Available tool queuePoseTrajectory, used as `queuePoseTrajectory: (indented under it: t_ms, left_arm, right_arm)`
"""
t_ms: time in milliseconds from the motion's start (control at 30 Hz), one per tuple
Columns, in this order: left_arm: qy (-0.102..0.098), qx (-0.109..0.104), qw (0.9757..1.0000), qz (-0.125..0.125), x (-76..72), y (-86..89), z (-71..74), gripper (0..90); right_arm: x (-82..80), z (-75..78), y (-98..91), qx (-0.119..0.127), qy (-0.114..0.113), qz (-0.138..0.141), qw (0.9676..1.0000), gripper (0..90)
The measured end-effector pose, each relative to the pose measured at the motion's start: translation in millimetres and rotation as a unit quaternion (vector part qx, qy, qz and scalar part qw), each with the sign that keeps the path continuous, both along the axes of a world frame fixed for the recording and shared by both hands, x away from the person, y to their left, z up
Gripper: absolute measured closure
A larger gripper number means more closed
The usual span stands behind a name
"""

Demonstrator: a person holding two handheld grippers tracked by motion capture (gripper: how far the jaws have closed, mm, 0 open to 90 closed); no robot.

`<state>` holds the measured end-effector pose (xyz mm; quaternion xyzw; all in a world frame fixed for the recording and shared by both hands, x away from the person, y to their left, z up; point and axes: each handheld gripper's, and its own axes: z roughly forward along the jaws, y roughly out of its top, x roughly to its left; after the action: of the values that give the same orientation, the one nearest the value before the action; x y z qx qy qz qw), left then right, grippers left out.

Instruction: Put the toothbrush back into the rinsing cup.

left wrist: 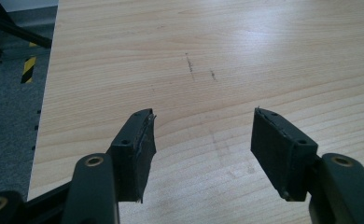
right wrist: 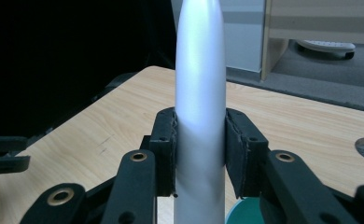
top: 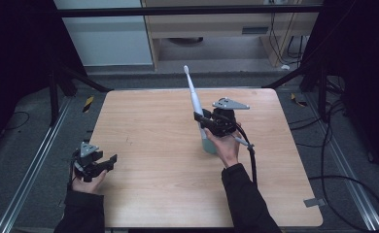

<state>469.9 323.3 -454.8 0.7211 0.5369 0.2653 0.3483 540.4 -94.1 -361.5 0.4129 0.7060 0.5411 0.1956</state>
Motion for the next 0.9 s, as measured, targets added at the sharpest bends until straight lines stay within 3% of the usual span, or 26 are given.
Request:
queuePoseTrajectory:
  t_ms: [400,900]
  left_arm:
    - [-0.001,-0.001,1.0,-0.001,-0.1,-0.1,0.0,39.5]
    - [-0.004,-0.002,1.0,0.0,-0.8,0.3,1.3,39.7]
  right_arm:
    - [16.7,-1.9,-13.7,-0.001,-0.009,-0.029,0.9995,66.4]
    - [31.1,-14.3,-24.8,-0.024,-0.006,-0.058,0.998,66.4]
